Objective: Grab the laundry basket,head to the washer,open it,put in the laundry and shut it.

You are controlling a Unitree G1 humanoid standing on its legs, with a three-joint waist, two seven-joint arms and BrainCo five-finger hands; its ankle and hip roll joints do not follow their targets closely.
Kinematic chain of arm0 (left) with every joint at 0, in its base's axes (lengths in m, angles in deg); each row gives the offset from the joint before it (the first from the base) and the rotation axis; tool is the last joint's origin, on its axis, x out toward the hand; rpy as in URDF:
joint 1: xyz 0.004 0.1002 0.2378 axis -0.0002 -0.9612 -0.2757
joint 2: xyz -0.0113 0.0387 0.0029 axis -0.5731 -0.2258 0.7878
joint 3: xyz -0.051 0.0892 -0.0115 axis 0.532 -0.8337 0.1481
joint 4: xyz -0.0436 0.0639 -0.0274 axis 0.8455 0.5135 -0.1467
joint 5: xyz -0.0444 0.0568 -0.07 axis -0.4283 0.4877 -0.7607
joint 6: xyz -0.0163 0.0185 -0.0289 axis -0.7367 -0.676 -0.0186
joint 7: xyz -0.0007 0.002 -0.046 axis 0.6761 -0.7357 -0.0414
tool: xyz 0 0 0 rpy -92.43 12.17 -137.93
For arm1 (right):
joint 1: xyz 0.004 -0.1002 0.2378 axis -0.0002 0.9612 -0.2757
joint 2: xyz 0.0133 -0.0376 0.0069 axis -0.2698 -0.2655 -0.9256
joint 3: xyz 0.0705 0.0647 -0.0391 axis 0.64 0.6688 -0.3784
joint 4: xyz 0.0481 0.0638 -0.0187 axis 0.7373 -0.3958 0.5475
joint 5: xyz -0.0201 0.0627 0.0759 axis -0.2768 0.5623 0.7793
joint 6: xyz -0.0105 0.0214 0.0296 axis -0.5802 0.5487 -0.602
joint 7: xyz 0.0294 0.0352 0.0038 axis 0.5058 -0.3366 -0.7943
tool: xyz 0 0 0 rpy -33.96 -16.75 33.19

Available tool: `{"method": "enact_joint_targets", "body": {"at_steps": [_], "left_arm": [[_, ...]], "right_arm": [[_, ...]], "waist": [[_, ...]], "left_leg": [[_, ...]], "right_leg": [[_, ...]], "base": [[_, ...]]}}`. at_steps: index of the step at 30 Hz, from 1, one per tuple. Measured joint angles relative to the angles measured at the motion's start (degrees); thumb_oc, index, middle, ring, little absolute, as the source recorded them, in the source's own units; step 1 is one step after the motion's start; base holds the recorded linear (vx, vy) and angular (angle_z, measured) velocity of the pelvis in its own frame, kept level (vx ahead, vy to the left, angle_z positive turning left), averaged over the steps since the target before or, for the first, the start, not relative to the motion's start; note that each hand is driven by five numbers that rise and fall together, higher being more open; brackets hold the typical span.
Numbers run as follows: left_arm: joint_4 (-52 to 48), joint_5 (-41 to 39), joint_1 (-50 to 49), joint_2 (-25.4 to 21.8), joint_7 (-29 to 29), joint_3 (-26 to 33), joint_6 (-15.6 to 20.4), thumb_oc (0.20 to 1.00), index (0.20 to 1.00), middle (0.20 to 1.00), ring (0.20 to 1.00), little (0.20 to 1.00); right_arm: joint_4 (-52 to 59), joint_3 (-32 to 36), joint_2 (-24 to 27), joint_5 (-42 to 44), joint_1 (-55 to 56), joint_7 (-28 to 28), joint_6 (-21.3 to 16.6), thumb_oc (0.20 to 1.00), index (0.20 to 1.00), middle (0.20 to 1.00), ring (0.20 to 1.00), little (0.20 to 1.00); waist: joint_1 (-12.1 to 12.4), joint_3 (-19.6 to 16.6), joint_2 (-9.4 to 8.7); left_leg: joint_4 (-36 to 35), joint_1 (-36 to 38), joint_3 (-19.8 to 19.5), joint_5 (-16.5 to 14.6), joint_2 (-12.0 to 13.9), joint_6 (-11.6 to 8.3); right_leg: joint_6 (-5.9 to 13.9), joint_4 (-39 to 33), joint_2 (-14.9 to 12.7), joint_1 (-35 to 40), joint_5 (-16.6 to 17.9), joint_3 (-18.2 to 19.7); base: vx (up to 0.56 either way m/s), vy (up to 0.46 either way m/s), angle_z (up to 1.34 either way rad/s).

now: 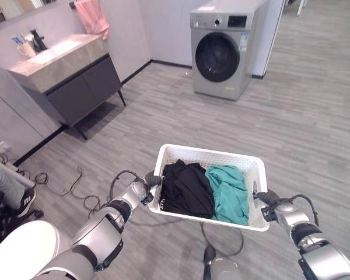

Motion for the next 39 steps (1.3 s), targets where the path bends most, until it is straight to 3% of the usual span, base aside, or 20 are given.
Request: {"method": "enact_joint_targets", "body": {"at_steps": [1,2,3,5,9,10,14,15,16,19,20,21,23,24,26,28,32,34,36,39], "left_arm": [[-0.3,-0.3,0.1,-1.4,-0.1,1.1,0.3,0.200,0.200,0.200,0.200,0.200],[-0.3,-0.4,0.2,-2.1,-0.1,1.1,0.3,0.200,0.200,0.200,0.200,0.200],[-0.3,-0.4,0.2,-2.7,-0.1,0.8,0.2,0.200,0.200,0.200,0.200,0.200],[-2.3,-2.0,-1.0,-4.6,-0.4,0.4,0.0,0.200,0.200,0.200,0.200,0.200],[-3.0,-2.1,-1.0,-5.4,-0.4,0.1,-0.3,0.200,0.200,0.200,0.200,0.200],[-3.8,-2.1,-1.1,-5.6,-0.5,-0.3,-0.3,0.200,0.200,0.200,0.200,0.200],[-4.3,-2.1,-2.3,-5.3,-0.8,-2.0,-0.7,0.200,0.200,0.200,0.200,0.200],[-4.3,-2.1,-3.2,-4.8,-0.9,-2.6,-0.7,0.200,0.200,0.200,0.200,0.200],[-3.9,-2.1,-4.0,-4.9,-1.0,-2.5,-0.7,0.200,0.200,0.200,0.200,0.200],[-3.9,-2.1,-4.6,-5.9,-1.1,-2.3,-0.8,0.200,0.200,0.200,0.200,0.200],[-4.5,-2.1,-4.4,-6.6,-1.1,-2.3,-0.6,0.200,0.200,0.200,0.200,0.200],[-5.3,-2.0,-3.5,-7.6,-1.0,-2.3,-0.5,0.200,0.200,0.200,0.200,0.200],[-6.3,-2.0,-3.0,-9.1,-0.7,-2.3,-0.6,0.200,0.200,0.200,0.200,0.200],[-6.8,-2.0,-3.0,-9.7,-0.4,-2.2,-0.6,0.200,0.200,0.200,0.200,0.200],[-7.0,-1.9,-2.9,-8.3,-0.2,-2.3,-0.3,0.200,0.200,0.200,0.200,0.200],[-6.5,-1.9,-3.0,-7.9,-0.3,-2.3,-0.3,0.200,0.200,0.200,0.200,0.200],[-5.4,-1.9,-2.9,-6.6,-0.4,-2.2,0.4,0.200,0.200,0.200,0.200,0.200],[-5.0,-1.9,-3.1,-5.5,-0.4,-1.8,0.7,0.200,0.200,0.200,0.200,0.200],[-4.1,-1.3,-3.7,-3.5,-0.3,-1.7,0.9,0.200,0.200,0.200,0.200,0.200],[-3.8,0.3,-4.7,-2.8,-0.4,-1.7,1.0,0.200,0.200,0.200,0.200,0.200]], "right_arm": [[-0.1,-0.7,-0.8,0.0,-1.6,0.4,0.0,0.200,0.200,0.200,0.200,0.200],[-0.1,-1.2,-1.5,0.0,-2.2,0.6,0.2,0.200,0.200,0.200,0.200,0.200],[-0.2,-1.8,-2.0,0.0,-2.4,1.0,0.2,0.200,0.200,0.200,0.200,0.200],[0.0,-2.1,-3.0,0.0,-2.2,1.1,0.2,0.200,0.200,0.200,0.200,0.200],[0.8,-2.1,-3.5,0.0,-1.1,1.1,0.3,0.200,0.200,0.200,0.200,0.200],[1.8,-1.8,-3.3,0.0,0.4,1.1,0.2,0.200,0.200,0.200,0.200,0.200],[2.7,-1.4,-3.5,0.2,3.9,1.3,0.0,0.200,0.200,0.200,0.200,0.200],[2.6,-0.7,-3.5,0.3,5.3,1.0,0.0,0.200,0.200,0.200,0.200,0.200],[2.4,-0.8,-4.2,0.1,5.7,1.2,-0.1,0.200,0.200,0.200,0.200,0.200],[3.7,0.4,-5.0,-0.2,5.9,1.2,-0.1,0.200,0.200,0.200,0.200,0.200],[4.3,0.5,-5.7,-0.2,6.9,1.6,-0.1,0.200,0.200,0.200,0.200,0.200],[5.2,0.6,-6.5,-0.2,7.4,2.1,-0.3,0.200,0.200,0.200,0.200,0.200],[5.7,0.7,-6.9,-0.4,5.7,2.2,-0.6,0.200,0.200,0.200,0.200,0.200],[6.3,1.7,-6.9,-1.5,5.2,2.3,-0.8,0.200,0.200,0.200,0.200,0.200],[6.0,2.5,-6.0,-1.6,5.9,2.3,-0.8,0.200,0.200,0.200,0.200,0.200],[6.0,2.5,-5.5,-1.6,5.8,1.9,-0.9,0.200,0.200,0.200,0.200,0.200],[5.5,2.1,-4.3,-1.4,5.5,1.7,-1.1,0.200,0.200,0.200,0.200,0.200],[5.6,2.1,-2.8,-1.3,6.2,0.8,-1.6,0.200,0.200,0.200,0.200,0.200],[5.5,2.8,-2.1,-1.4,7.1,0.9,-1.7,0.200,0.200,0.200,0.200,0.200],[5.2,2.8,-1.9,-1.5,8.4,0.7,-1.7,0.200,0.200,0.200,0.200,0.200]], "waist": [[0.6,1.3,-2.39],[1.0,2.3,-4.08],[2.1,2.9,-5.73],[4.0,3.0,-6.85],[6.1,3.1,-6.58],[6.5,2.9,-5.41],[6.9,2.7,-5.37],[7.1,2.6,-5.47],[7.3,2.4,-7.52],[8.9,2.2,-7.88],[9.1,2.0,-8.17],[9.4,1.6,-8.36],[9.6,1.6,-8.07],[9.5,1.8,-7.07],[8.6,1.8,-4.75],[7.9,1.9,-3.17],[6.4,2.2,-2.31],[5.8,2.3,-2.69],[3.6,2.2,-2.77],[2.3,1.8,-3.00]], "left_leg": [[6.6,-5.4,-1.3,0.9,-2.2,0.57],[9.5,-8.4,-1.2,0.8,-2.8,0.84],[10.8,-11.4,-0.1,-0.3,-2.5,2.03],[2.8,-18.4,1.7,-2.7,-1.3,5.54],[-19.4,-22.3,1.6,-2.1,-2.0,4.96],[-37.0,-21.2,-0.6,-1.3,-1.9,4.05],[-44.1,-21.4,-1.4,-2.0,-3.4,4.66],[-46.1,-17.0,0.7,-4.2,-5.1,7.12],[-46.4,-14.5,1.4,-0.8,-7.3,7.42],[-41.7,-12.7,2.9,-1.5,-9.6,11.49],[-42.6,-10.0,3.4,-2.9,-10.3,13.24],[-45.7,-6.1,4.3,-1.3,-10.8,12.75],[-46.6,-3.8,5.1,-4.3,-11.3,14.71],[-46.7,-1.9,5.7,-4.8,-11.9,15.40],[-46.7,1.7,3.7,-6.8,-12.1,16.90],[-48.1,4.9,2.7,-8.2,-11.6,17.59],[-49.1,8.3,1.2,-10.9,-10.9,16.46],[-48.6,9.6,-0.4,-14.0,-11.4,14.72],[-48.3,12.0,-2.2,-16.7,-11.3,13.41],[-48.3,16.2,-3.7,-20.6,-10.2,11.44]], "right_leg": [[-3.55,-1.2,0.1,2.6,-2.1,2.6],[-5.04,-2.0,-0.2,4.1,-2.9,3.4],[-4.10,-2.5,-0.6,5.5,-1.7,3.9],[-4.16,-6.1,0.2,9.9,-2.0,6.3],[-2.21,-8.8,0.7,14.4,-3.5,9.4],[-1.25,-9.9,2.3,16.7,-4.5,9.7],[0.94,-11.3,2.5,23.0,-9.4,10.5],[3.23,-11.3,1.2,26.7,-13.4,11.5],[5.50,-10.5,-1.3,28.9,-16.0,12.3],[7.29,-1.5,-5.0,27.2,-16.1,15.8],[9.12,7.1,-5.8,24.9,-15.3,17.3],[12.60,21.4,-5.4,18.4,-14.4,19.9],[19.82,38.4,-5.1,9.0,-8.1,21.4],[19.94,49.6,-5.9,2.3,-6.0,19.4],[14.81,50.5,-6.5,-1.8,-9.3,15.7],[10.61,46.1,-6.5,-5.7,-12.7,13.7],[10.35,28.2,-5.6,-12.5,-12.3,14.3],[9.97,18.8,-5.7,-16.1,-8.9,16.1],[12.22,0.6,-7.5,-18.2,-2.1,19.3],[12.34,-0.8,-9.6,-17.8,-2.5,16.1]], "base": [[0.29,-0.234,-0.52],[0.27,-0.161,-0.53],[0.26,-0.088,-0.51],[0.31,-0.027,-0.67],[0.41,0.060,-0.45],[0.31,0.017,-0.18],[0.47,0.035,-0.17],[0.76,0.131,-0.19],[0.66,0.134,-0.47],[0.46,0.111,-0.46],[0.44,0.195,-0.15],[0.39,0.192,-0.10],[0.35,0.163,-0.25],[0.22,0.085,-0.07],[0.30,0.066,0.26],[0.27,-0.006,0.20],[0.30,-0.083,0.21],[0.55,-0.217,0.28],[0.43,-0.162,0.48],[0.42,-0.195,0.29]]}}
